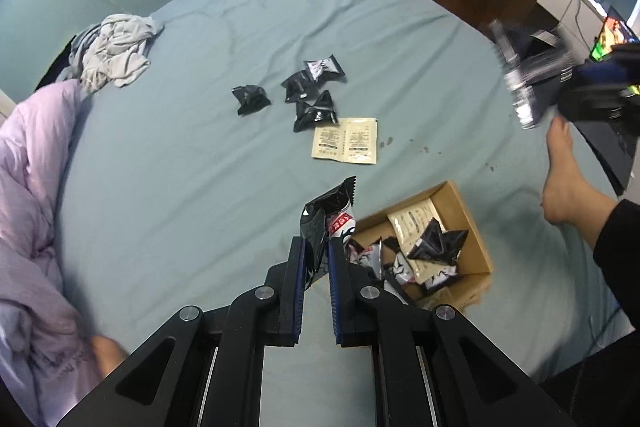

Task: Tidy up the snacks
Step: 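Carry the deer-print packet into the box with the left gripper while the right carries the black packet, then open the left gripper in the box while the right lowers its black packet in and opens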

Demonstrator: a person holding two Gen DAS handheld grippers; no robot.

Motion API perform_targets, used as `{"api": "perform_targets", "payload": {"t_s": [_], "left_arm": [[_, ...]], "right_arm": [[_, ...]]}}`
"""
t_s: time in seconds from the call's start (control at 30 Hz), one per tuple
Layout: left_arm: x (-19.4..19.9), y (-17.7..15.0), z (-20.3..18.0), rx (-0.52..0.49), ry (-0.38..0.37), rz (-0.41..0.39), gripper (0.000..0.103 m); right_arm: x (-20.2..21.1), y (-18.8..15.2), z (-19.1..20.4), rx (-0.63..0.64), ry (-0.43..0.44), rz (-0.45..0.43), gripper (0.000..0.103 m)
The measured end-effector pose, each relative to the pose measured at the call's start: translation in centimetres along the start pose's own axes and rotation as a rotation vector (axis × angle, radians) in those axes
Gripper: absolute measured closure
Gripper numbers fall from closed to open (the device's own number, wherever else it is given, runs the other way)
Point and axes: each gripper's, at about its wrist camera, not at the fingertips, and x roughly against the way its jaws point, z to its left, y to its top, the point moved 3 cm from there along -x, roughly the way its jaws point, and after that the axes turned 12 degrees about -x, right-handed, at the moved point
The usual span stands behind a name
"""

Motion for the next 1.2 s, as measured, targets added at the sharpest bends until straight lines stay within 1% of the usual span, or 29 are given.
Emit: {"api": "perform_targets", "payload": {"t_s": [0.07,0.1,0.17,0.23,0.27,0.37,0.43,0.53,0.57,0.63,0.67,0.7,0.8,0.93,1.0,1.07,1.13,1.17,1.2], "left_arm": [[0.3,0.6,0.0,-0.015,-0.011,0.005,0.093],[0.5,0.9,0.2,-0.013,-0.014,-0.007,0.093],[0.5,1.1,0.6,0.019,-0.024,-0.039,0.093],[-0.4,1.0,0.7,0.034,-0.044,-0.052,0.092],[-1.2,0.8,0.6,0.035,-0.058,-0.051,0.092],[-4.5,-0.2,-0.5,-0.002,-0.107,0.005,0.092],[-6.5,-1.2,-1.3,0.003,-0.14,0.019,0.092],[-8.3,-2.6,-2.6,0.009,-0.224,0.031,0.092],[-8.9,-3.0,-3.1,-0.012,-0.244,0.052,0.092],[-10.2,-3.8,-4.0,-0.019,-0.272,0.101,0.092],[-10.8,-4.0,-4.5,-0.023,-0.297,0.128,0.092],[-11.2,-4.1,-4.9,-0.026,-0.303,0.138,0.092],[-11.7,-4.0,-5.1,-0.029,-0.279,0.116,0.092],[-11.5,-3.8,-4.8,-0.023,-0.246,0.099,0.09],[-11.5,-3.3,-4.7,-0.035,-0.211,0.086,0.088],[-11.7,-2.7,-4.4,-0.029,-0.199,0.075,0.088],[-11.7,-2.3,-4.0,-0.008,-0.189,0.064,0.088],[-11.6,-2.2,-3.8,-0.002,-0.175,0.053,0.085],[-11.6,-2.1,-3.6,-0.002,-0.153,0.044,0.079]], "right_arm": [[-0.9,0.2,-1.2,-0.081,0.041,0.027,0.081],[-1.3,0.4,-1.4,-0.083,0.045,0.027,0.081],[-1.9,0.4,-1.7,-0.033,0.0,-0.012,0.081],[-2.8,0.2,-1.7,-0.006,-0.013,-0.029,0.081],[-3.3,0.1,-1.8,-0.003,-0.016,-0.03,0.081],[-5.5,-1.2,-1.7,0.004,-0.035,-0.032,0.081],[-7.4,-2.4,-1.4,0.007,-0.019,-0.004,0.081],[-9.7,-3.5,-1.5,-0.005,-0.002,0.084,0.081],[-10.2,-3.7,-1.5,-0.017,0.01,0.111,0.081],[-11.3,-4.1,-1.2,-0.022,0.031,0.161,0.081],[-11.6,-4.3,-0.9,-0.005,0.019,0.163,0.081],[-12.0,-4.7,-0.6,0.021,0.006,0.17,0.081],[-12.7,-4.5,-0.5,0.013,0.003,0.192,0.081],[-13.0,-4.2,-0.8,-0.002,-0.008,0.185,0.081],[-12.9,-4.3,-0.8,-0.002,0.002,0.187,0.081],[-12.7,-4.3,-0.7,-0.025,0.027,0.197,0.081],[-12.8,-4.2,-0.8,-0.014,0.029,0.196,0.081],[-12.8,-4.2,-0.7,-0.004,0.025,0.193,0.081],[-12.8,-4.3,-0.6,0.007,0.022,0.193,0.081]]}}
